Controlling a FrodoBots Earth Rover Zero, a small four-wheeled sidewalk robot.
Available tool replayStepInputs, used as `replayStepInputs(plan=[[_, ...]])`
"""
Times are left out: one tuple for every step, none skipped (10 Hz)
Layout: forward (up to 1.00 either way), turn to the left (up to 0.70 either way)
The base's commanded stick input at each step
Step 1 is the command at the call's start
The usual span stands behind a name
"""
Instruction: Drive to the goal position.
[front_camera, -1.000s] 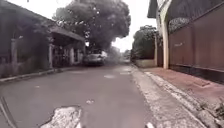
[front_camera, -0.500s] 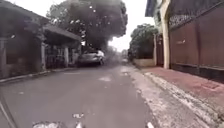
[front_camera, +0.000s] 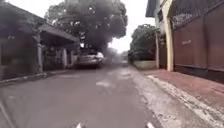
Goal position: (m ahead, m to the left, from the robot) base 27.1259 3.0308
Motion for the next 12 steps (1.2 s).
replayStepInputs(plan=[[0.70, 0.00], [0.70, 0.00], [0.70, 0.00], [0.70, 0.00], [0.70, 0.00], [0.70, 0.00], [0.70, -0.03], [0.70, -0.08], [0.70, 0.00], [0.70, 0.00], [0.70, 0.00], [0.70, 0.00]])
